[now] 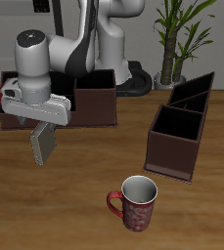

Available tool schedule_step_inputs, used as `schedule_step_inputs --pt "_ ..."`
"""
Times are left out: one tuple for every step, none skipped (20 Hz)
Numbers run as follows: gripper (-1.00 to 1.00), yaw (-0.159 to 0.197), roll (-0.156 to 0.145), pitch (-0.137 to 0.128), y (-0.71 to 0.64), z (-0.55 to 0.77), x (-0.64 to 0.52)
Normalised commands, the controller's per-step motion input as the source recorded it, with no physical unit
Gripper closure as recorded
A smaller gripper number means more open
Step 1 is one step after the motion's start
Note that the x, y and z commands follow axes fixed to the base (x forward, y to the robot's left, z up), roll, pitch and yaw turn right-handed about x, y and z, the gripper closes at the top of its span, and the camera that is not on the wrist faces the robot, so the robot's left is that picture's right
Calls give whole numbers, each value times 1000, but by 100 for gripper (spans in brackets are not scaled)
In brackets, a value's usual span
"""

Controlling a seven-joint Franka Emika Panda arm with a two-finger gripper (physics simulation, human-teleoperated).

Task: Place the red book into the back desk caddy's left compartment and place the black book into the back desk caddy's left compartment and place the yellow book into the left desk caddy's right compartment

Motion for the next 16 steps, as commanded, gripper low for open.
schedule_step_inputs --pt "-100 -43 8 44 -30 -253 34" --pt "-100 -31 -3 16 35 -113 -77" --pt "-100 10 -33 56 -84 -444 98" --pt "-100 -7 -55 29 -80 -260 14" --pt "-100 -3 15 62 -82 -256 78" --pt "-100 -89 -52 70 -147 -258 117" --pt "-100 4 22 50 35 -225 0" --pt "-100 -26 -21 38 -44 -197 13" --pt "-100 -77 24 89 29 -331 23" --pt "-100 52 -2 71 69 -239 56" --pt "-100 40 -131 74 -113 -307 -5" --pt "100 -109 91 62 111 -221 -18" --pt "100 -8 -27 24 -51 -161 -8" --pt "100 -108 -34 58 -71 -82 2" --pt "100 -29 12 13 -18 17 -13" --pt "100 -30 -28 27 -83 36 -7"
